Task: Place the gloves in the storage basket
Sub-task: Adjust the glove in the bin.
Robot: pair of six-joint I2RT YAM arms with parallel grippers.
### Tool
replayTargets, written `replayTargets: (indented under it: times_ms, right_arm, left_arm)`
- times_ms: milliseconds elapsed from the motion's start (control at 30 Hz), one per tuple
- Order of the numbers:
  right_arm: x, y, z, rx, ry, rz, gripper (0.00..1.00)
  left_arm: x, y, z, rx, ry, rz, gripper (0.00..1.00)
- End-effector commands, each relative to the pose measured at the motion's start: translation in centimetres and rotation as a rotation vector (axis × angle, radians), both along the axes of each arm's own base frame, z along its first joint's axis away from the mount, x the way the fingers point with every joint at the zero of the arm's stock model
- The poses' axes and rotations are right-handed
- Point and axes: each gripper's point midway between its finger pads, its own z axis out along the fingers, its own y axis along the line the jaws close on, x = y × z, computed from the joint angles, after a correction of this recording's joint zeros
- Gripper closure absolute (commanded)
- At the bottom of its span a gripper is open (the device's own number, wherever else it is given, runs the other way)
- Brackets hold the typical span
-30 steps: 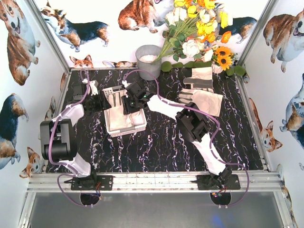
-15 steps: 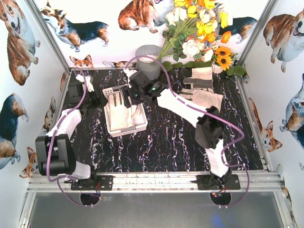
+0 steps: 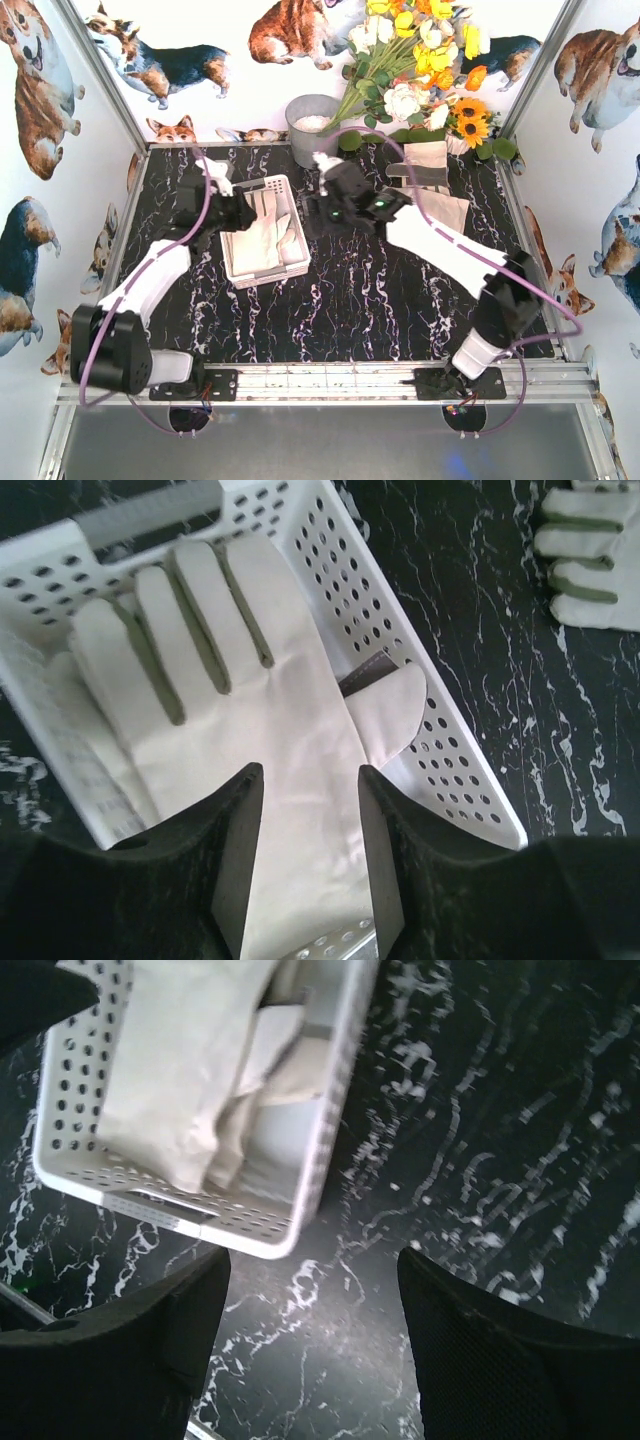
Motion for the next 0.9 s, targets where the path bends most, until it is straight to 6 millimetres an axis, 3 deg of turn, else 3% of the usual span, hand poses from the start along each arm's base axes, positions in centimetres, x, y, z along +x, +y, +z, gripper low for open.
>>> replayTargets:
  times_ms: [0,267,433,600,733,867]
  right_arm:
    - [1.4,-3.4,3.2,0.107,-0.065,-0.116,0.31]
    - [0.7,-9.4,1.6,0.145,-0.013,-0.239,0.31]
    - [-0.2,-11.2,0.7,0.156,0.008,-0.280,0.31]
    - [-0.7,-12.2,0.5,0.153,0.007,-0.301,0.31]
    - [-0.7,-13.5,0.9,0.132,-0.015,-0.323,0.31]
    - [-0.4,-15.9,1.7,0.105,-0.052,-0.366,0.25]
  left_arm:
    - [1.0,-2.9,-1.3,-0.024,0.049,-0.024,0.64]
    - [2.5,-7.0,-6.2,-0.019,0.146,-0.071,0.70]
    - [3.3,-6.2,-10.2,0.043,0.221,-0.007,0.73]
    - [2.5,-6.1,-12.8,0.059,0.289,-0.002,0.74]
    - [2.1,-5.0,-12.3,0.086,0.278,0.045,0.71]
    - [1.9,-5.3,-8.5,0.055,0.220,0.027,0.58]
